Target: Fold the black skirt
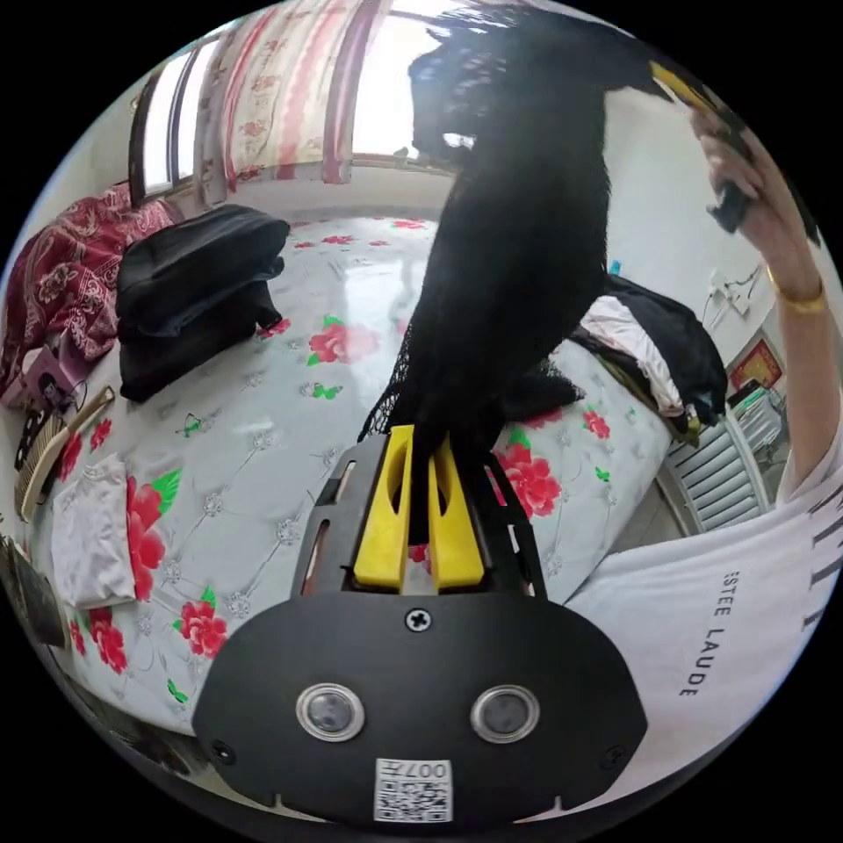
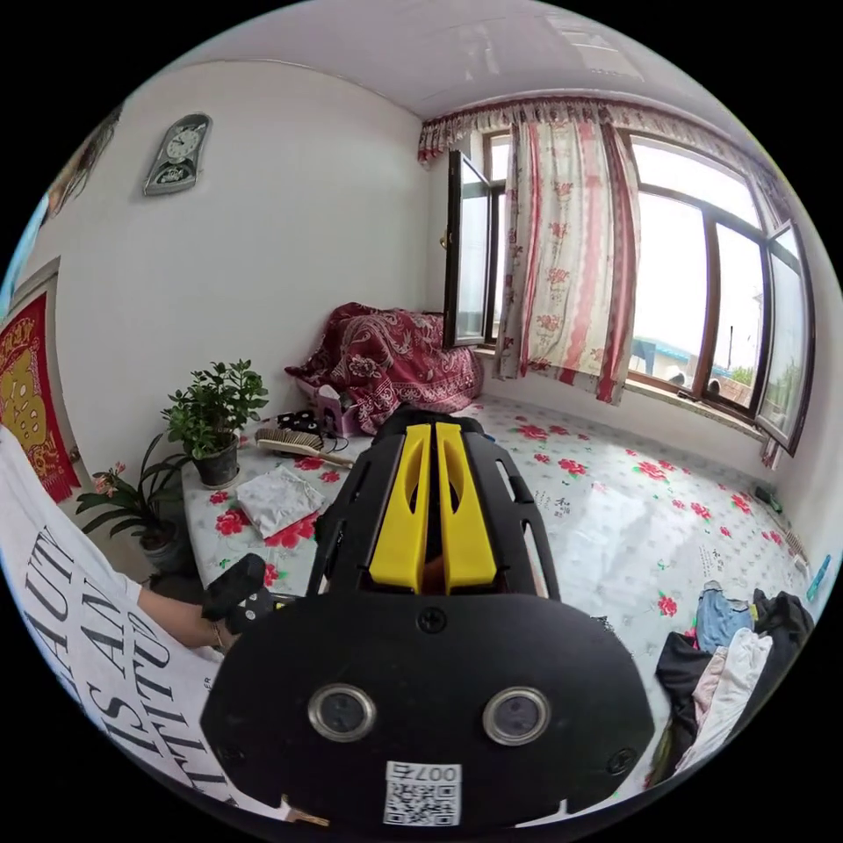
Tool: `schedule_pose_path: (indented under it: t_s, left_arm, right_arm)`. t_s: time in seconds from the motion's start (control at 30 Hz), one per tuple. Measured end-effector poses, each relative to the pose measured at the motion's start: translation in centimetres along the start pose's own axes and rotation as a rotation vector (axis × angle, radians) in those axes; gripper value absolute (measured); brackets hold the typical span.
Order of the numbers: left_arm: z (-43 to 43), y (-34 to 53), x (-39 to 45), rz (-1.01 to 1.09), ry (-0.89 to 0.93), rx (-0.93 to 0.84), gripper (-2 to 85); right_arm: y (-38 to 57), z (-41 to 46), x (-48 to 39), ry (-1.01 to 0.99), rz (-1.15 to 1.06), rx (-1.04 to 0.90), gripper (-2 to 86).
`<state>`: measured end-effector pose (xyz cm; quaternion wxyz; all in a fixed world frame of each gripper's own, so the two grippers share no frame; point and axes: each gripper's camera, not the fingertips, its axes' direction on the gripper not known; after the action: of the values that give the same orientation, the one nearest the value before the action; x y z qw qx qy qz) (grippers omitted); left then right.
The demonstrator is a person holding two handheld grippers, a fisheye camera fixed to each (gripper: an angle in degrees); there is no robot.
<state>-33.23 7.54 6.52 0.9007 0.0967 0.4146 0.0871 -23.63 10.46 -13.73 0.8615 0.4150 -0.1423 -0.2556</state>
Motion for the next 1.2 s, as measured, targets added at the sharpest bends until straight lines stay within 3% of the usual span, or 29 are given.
schedule_pose_path:
  t_s: [0.23,0.47,0.53,0.67,0.83,0.97,1.07,1.1,1.2]
  left_arm:
    - [-14.1,-1.2,1.3,0.007,0.033,0.358,-0.8]
    - [-31.3,-2.1,11.1,0.208,0.007,0.842,-0.9]
    - [-33.5,-2.0,13.9,0.276,-0.024,0.946,-0.9]
    - [-33.6,-3.7,19.2,0.367,-0.153,1.067,-0.8]
    - [-25.3,-11.3,20.0,0.323,-0.153,0.890,-0.5]
    - [-12.2,-24.2,17.4,0.244,-0.231,0.671,2.2]
    - [-1.9,-30.2,12.4,0.038,-0.325,0.348,7.5]
    - [1.0,-29.8,10.3,-0.029,-0.320,0.272,7.6]
    - [6.6,-23.6,6.6,-0.047,-0.281,0.220,7.8]
  right_arm:
    - [-3.5,-16.0,-0.6,0.110,-0.042,0.284,-0.3]
    - [-7.2,-30.1,-2.4,0.172,-0.148,0.654,-0.3]
    - [-8.1,-33.4,-2.5,0.212,-0.184,0.749,-0.3]
    - [-10.4,-34.4,-0.1,0.282,-0.181,0.748,-0.3]
    - [-13.4,-27.6,10.0,0.336,-0.010,0.584,-0.2]
    - [-17.0,-16.9,21.1,0.459,0.132,0.389,0.0]
    - [-16.0,-6.0,32.3,0.507,0.360,0.031,0.6]
    - [-13.5,-3.4,35.0,0.505,0.411,-0.081,1.2]
    - [-3.8,-0.6,36.9,0.408,0.451,-0.173,2.4]
